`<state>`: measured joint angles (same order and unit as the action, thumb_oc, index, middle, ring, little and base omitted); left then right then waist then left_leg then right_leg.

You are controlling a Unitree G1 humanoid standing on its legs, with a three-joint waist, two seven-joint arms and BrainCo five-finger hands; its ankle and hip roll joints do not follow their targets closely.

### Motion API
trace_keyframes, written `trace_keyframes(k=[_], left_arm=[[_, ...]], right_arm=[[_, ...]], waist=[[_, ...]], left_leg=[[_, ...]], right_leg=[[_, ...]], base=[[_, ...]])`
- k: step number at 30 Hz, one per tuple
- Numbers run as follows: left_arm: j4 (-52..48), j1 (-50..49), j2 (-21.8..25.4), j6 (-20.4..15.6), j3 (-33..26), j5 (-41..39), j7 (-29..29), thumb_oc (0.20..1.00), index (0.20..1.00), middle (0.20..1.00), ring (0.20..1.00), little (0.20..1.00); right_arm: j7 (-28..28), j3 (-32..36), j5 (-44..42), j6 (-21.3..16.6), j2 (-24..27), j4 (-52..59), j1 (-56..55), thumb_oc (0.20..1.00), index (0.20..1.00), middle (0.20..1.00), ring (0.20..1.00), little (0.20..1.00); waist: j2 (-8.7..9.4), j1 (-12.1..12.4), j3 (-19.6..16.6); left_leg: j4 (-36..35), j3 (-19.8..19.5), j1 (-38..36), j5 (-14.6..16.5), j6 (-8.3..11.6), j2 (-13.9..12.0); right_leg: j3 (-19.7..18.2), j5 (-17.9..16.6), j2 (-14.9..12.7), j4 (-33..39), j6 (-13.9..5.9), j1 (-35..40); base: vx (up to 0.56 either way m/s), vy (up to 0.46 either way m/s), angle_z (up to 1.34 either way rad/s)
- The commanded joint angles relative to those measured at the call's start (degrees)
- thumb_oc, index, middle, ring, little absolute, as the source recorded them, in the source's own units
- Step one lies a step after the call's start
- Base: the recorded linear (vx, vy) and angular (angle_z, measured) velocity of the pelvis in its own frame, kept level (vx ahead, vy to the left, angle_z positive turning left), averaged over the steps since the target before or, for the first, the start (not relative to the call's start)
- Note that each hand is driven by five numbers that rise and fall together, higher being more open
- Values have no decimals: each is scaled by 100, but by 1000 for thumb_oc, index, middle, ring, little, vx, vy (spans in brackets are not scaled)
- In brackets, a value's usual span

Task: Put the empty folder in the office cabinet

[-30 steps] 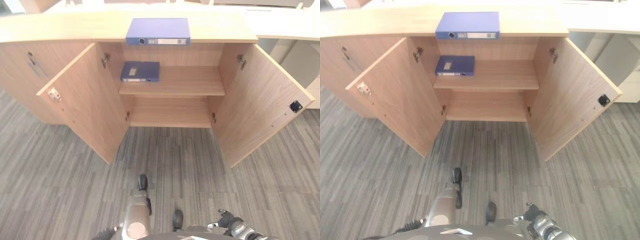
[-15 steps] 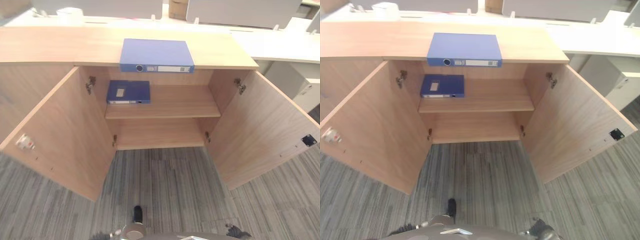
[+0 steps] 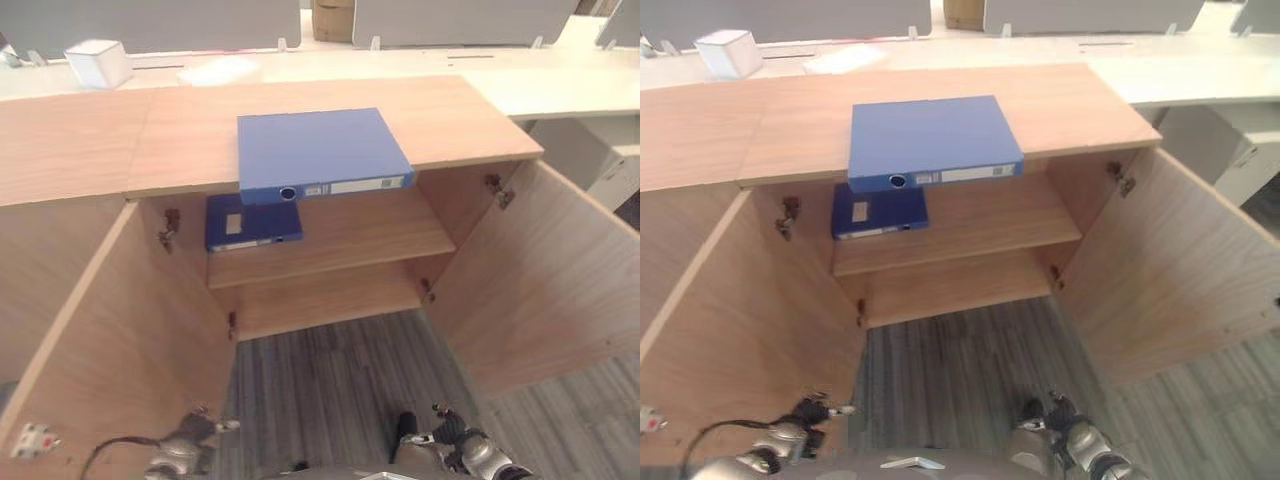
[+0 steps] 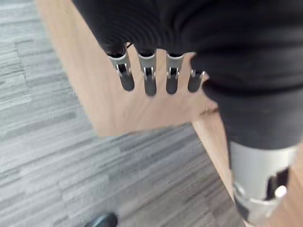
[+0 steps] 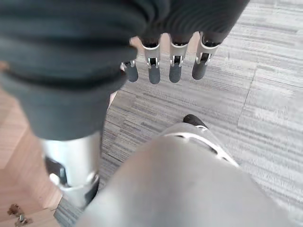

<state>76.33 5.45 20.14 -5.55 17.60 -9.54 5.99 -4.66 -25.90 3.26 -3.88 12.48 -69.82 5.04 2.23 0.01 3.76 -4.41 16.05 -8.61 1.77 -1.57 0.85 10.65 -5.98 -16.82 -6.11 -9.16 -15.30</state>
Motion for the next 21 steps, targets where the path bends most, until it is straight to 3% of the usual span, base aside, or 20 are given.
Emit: trace_keyframes(k=[1,2,6,11,19,21], left_arm=[[-81,-132,-195,-189,-157,357,-194,1000,1000,1000,1000,1000],[-154,-147,-210,-207,-160,332,-209,1000,1000,1000,1000,1000],[-271,-189,-192,-296,-276,350,-355,1000,1000,1000,1000,1000],[-787,-280,-263,-415,-251,628,-670,1000,1000,1000,1000,1000],[-1670,-535,-90,-455,-307,975,-807,1000,1000,1000,1000,1000],[-2931,-1066,301,-443,-600,1502,-913,1000,1000,1000,1000,1000]], right_arm=[[101,62,78,-8,288,32,160,1000,1000,1000,1000,1000],[116,45,160,-10,321,30,163,1000,1000,1000,1000,1000],[116,52,208,-26,354,-43,57,1000,1000,1000,1000,1000],[242,238,156,-87,483,-120,-191,1000,1000,1000,1000,1000],[330,354,209,-131,584,48,-244,1000,1000,1000,1000,1000],[301,484,341,-125,710,214,-351,1000,1000,1000,1000,1000]], waist=[[-17,107,201],[7,113,189],[80,207,83],[-126,183,-124],[-242,180,-161],[-343,217,-218]], left_leg=[[298,-358,847,-318,496,-759],[297,-359,825,-312,536,-786],[262,-464,872,-443,757,-987],[-14,-688,841,-651,898,-1209],[-59,-739,840,-705,935,-1257],[-59,-745,788,-673,947,-1258]], right_leg=[[-7,-401,-188,415,-273,1231],[7,-471,-189,524,-308,1239],[-28,-192,125,1020,-298,1526],[73,149,472,1111,-136,1789],[79,261,534,1111,-90,1876],[103,309,508,1111,-99,1940]], base=[[94,-176,12],[97,-205,19],[30,-178,18],[29,-84,-7],[1,-7,-1],[0,0,0]])
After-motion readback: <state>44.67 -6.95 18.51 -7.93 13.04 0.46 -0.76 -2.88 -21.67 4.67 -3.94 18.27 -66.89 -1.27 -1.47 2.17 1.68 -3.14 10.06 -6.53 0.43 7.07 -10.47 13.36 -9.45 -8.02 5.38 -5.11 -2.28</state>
